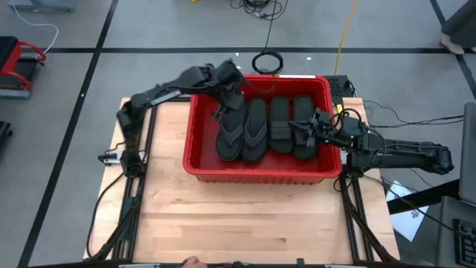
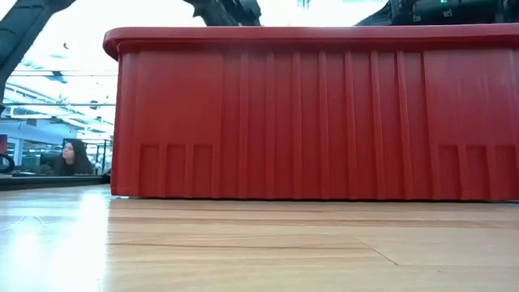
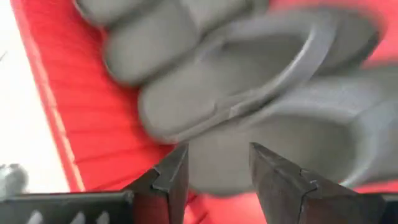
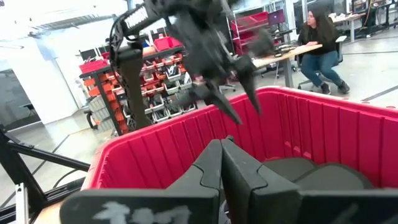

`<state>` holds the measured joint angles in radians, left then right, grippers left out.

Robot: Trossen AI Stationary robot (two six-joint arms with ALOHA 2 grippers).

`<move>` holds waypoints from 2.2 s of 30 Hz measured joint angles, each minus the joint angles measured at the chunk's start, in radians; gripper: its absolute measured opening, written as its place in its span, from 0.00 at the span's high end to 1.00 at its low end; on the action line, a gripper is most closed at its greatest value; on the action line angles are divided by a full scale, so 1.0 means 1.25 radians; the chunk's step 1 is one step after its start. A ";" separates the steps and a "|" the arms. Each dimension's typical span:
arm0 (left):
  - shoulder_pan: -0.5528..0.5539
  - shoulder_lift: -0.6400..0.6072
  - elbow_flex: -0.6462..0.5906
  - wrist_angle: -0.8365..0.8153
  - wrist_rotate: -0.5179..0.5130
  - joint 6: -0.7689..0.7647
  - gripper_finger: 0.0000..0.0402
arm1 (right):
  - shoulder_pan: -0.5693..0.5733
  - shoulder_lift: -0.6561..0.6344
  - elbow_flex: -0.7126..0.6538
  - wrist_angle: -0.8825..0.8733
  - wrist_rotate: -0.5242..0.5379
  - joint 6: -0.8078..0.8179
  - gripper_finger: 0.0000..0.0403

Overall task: Pick and place slides into bin
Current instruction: Return to Home Position

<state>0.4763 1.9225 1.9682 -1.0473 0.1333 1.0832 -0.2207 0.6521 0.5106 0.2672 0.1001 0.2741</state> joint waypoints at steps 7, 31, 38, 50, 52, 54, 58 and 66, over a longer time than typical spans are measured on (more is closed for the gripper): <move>0.065 -0.135 0.000 0.001 0.438 -0.193 0.73 | 0.000 -0.001 0.000 -0.028 -0.016 -0.008 1.00; -0.167 -0.652 -0.805 0.877 0.138 -0.826 1.00 | 0.008 -0.022 0.000 -0.065 -0.189 0.043 1.00; -0.187 -0.740 -0.964 1.177 0.081 -0.914 1.00 | 0.114 -0.067 0.000 -0.105 -0.066 0.060 1.00; -0.189 -0.892 -1.181 1.379 0.142 -0.999 1.00 | 0.246 -0.141 0.000 -0.153 0.169 0.000 1.00; -0.188 -0.918 -1.191 1.368 0.143 -0.956 1.00 | 0.246 -0.166 0.000 -0.199 0.170 0.001 1.00; -0.183 -0.936 -1.196 1.359 0.134 -0.921 1.00 | 0.246 -0.206 0.000 -0.258 0.174 0.013 1.00; -0.181 -0.965 -1.198 1.354 0.102 -0.925 1.00 | 0.246 -0.301 0.000 -0.321 0.171 0.011 1.00; -0.215 -0.993 -1.187 1.205 -0.015 -0.904 1.00 | 0.246 -0.438 0.000 -0.408 0.086 -0.004 1.00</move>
<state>0.2079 0.6815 0.4846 0.4593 0.1147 -0.0471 0.0872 0.1046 0.5110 -0.2428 0.2082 0.2688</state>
